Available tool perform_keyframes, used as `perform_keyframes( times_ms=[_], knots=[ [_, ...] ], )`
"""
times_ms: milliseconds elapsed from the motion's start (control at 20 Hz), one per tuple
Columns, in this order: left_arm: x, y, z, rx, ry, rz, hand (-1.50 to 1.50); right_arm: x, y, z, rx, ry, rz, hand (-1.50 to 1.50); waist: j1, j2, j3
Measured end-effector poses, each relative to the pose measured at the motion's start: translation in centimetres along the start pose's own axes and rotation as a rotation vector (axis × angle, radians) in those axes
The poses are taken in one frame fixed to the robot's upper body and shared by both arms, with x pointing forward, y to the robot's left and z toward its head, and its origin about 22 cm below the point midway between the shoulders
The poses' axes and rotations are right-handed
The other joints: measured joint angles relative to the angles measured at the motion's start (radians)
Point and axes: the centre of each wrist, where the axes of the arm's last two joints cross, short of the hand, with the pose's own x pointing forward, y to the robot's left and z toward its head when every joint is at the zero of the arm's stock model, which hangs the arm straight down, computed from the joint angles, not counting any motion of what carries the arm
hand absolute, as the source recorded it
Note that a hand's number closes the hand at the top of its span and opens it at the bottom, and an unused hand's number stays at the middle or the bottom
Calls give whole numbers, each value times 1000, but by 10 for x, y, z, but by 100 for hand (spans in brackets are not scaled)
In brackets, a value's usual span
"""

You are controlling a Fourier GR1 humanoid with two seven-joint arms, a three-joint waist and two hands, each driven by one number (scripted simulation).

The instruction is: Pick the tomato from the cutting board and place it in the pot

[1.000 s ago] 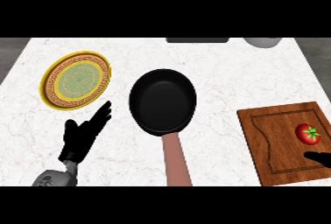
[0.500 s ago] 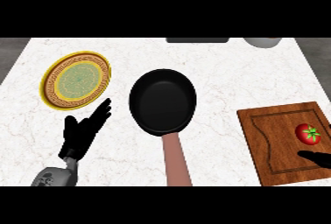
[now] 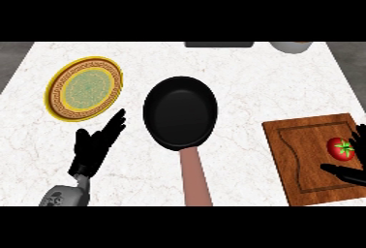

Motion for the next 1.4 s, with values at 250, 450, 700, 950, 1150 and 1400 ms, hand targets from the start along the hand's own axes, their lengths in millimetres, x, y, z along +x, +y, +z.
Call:
perform_keyframes(
  times_ms=[250,450,700,950,1150,1400],
  knots=[
    [0,4,1,-5,-2,1,0,-18,-1,-6,-5,-31,-21,150,1,-4,-11],
    [0,2,2,-18,3,8,0,-25,2,-10,7,-70,85,150,4,-4,-14],
    [-3,1,0,-12,-1,2,0,-35,1,-13,4,-114,40,150,3,-5,-19],
    [-1,-4,-2,-29,-8,-3,0,-24,20,-28,160,-172,16,150,20,-1,-16],
    [6,-14,-7,-78,-23,-10,0,18,56,-60,526,-243,67,150,83,14,-1],
    [13,-17,-11,-86,-30,-20,0,68,79,-86,749,-338,155,150,89,21,6]
  ],
)
